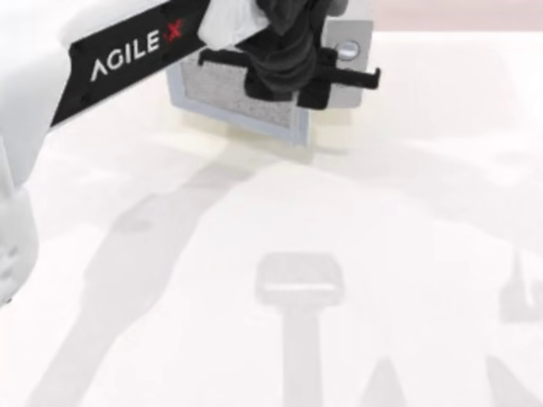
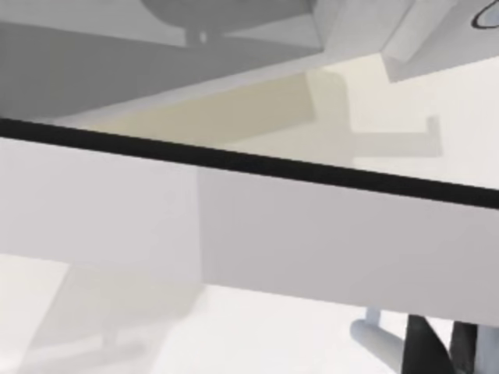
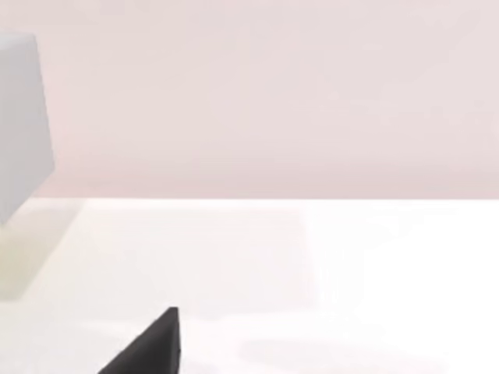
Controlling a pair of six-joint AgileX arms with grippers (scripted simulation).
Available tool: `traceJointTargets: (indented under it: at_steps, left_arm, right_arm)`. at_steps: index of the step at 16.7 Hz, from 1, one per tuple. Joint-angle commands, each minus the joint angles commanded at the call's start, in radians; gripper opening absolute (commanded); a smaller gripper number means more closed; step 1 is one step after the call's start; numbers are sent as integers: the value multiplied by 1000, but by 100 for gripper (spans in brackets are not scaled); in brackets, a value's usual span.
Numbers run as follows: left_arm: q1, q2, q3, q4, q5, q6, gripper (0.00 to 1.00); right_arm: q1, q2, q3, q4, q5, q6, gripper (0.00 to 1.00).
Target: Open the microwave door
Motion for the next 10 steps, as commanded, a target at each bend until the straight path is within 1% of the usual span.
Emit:
traceJointTargets:
  at_steps: [6,10]
  left_arm:
    - [-6,1,-5,2,6,-1,0]
    - [9,-54,-84,40,34,58,0]
  right_arm:
    - [0,0,0,0,0,0,100]
    - [0,0,0,0,0,0,100]
